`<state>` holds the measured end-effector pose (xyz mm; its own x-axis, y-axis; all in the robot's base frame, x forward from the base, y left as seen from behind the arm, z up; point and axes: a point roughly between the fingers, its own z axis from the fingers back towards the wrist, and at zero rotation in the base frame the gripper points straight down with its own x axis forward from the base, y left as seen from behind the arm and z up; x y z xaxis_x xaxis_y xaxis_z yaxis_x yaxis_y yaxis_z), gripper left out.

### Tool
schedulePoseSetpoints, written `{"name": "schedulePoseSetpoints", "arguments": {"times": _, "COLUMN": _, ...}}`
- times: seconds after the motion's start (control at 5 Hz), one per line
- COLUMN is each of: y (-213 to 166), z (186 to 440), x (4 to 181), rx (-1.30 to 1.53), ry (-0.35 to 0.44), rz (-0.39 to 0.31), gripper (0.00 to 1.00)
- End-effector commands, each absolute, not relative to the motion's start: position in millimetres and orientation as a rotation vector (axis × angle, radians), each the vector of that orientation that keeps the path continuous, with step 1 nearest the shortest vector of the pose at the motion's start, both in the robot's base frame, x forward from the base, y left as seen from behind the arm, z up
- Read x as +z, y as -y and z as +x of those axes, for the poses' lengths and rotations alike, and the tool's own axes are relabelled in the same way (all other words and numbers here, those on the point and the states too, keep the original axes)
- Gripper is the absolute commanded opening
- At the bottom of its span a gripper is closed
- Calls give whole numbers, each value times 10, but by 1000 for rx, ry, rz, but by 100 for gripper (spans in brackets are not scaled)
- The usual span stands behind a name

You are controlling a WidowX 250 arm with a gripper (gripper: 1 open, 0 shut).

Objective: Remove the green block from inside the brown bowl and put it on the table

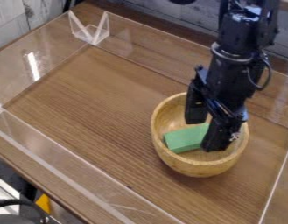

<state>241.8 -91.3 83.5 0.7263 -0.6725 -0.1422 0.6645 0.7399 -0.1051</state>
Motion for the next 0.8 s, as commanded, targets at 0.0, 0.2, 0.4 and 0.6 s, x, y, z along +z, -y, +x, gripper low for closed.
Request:
{"name": "schedulePoseSetpoints", "arguments": {"times": 0.0, "y": 871, "z": 2539, "x": 935, "rx": -776, "ry": -118, "rz": -49, "gripper": 100}}
{"name": "schedulePoseSetpoints", "arguments": {"times": 0.2, "y": 801, "z": 2642, "x": 905, "rx": -786, "ry": -113, "rz": -51, "gripper": 100}}
{"name": "schedulePoseSetpoints", "arguments": {"times": 0.4, "y": 788, "z": 2604, "x": 892, "rx": -814, "ry": -111, "rz": -53, "gripper": 100}}
{"name": "schedulePoseSetpoints", "arguments": {"times": 0.6, "y": 779, "z": 2567, "x": 883, "rx": -840, "ry": -108, "rz": -57, "gripper": 100}}
